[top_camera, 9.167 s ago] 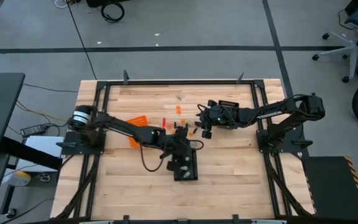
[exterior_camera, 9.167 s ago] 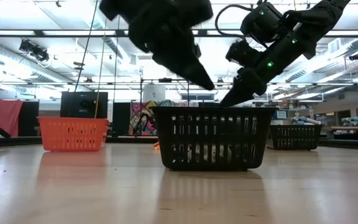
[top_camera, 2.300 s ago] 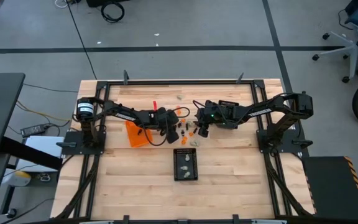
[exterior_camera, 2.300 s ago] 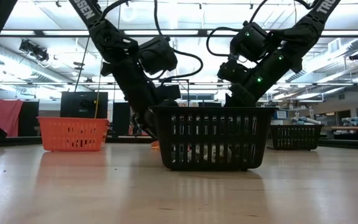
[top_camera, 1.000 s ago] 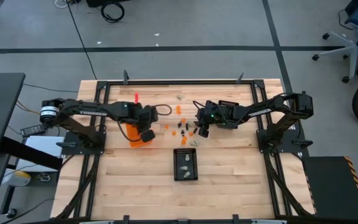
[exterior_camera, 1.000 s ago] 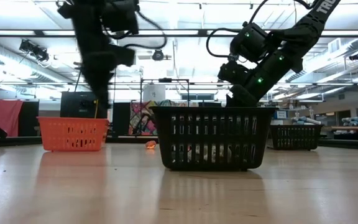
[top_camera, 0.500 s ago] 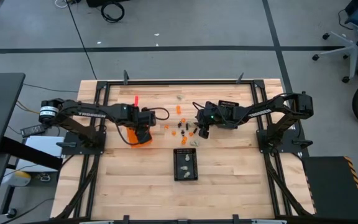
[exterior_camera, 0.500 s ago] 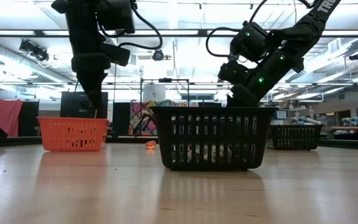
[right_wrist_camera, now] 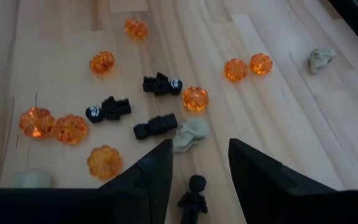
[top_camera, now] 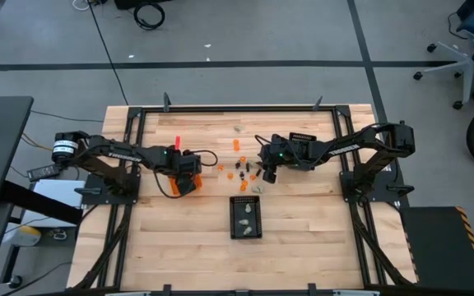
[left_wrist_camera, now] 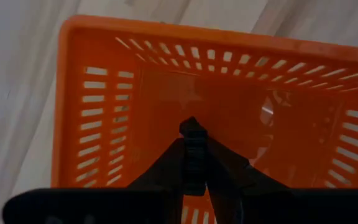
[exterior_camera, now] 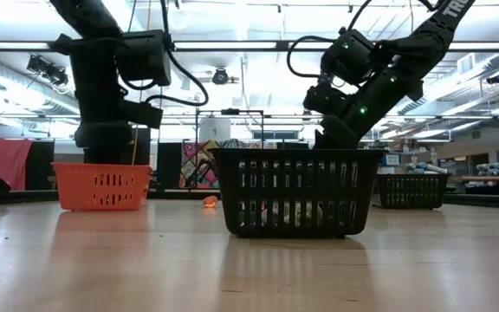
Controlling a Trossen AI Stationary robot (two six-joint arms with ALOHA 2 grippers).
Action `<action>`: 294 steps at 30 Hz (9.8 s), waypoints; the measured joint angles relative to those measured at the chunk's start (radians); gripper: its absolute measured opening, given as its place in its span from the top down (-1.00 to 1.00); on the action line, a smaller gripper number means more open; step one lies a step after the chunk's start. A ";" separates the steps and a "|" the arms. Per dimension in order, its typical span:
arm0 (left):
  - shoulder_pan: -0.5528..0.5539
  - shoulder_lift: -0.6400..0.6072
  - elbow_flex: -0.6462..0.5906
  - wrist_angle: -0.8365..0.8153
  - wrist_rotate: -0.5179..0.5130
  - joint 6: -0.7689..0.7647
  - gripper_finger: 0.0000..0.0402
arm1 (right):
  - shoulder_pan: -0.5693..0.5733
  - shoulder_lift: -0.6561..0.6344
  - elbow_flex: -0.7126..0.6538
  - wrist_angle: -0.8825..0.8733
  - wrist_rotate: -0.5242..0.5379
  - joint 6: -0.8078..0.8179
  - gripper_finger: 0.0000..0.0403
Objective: Sort Halloween decoration
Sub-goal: Put the black skeleton toy into the orange bin, then put the orange pumpkin toy into the top black bin
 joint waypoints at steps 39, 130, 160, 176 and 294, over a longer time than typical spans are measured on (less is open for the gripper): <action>0.035 0.293 0.213 0.430 -0.013 0.227 0.03 | 0.000 0.000 0.000 0.001 0.000 0.001 0.21; 0.067 0.740 0.758 0.896 0.149 0.402 0.64 | -0.039 -0.807 -0.172 -0.484 0.393 0.156 0.21; 0.066 1.103 1.006 1.345 0.286 0.384 0.64 | -0.014 -0.852 -0.178 -0.391 0.554 0.157 0.21; 0.060 1.110 1.049 1.206 0.287 0.371 0.38 | -0.014 -0.851 -0.178 -0.417 0.539 0.166 0.21; 0.324 -0.200 -0.148 1.367 0.171 0.596 0.34 | -0.135 0.503 0.564 -0.242 -0.035 0.164 0.15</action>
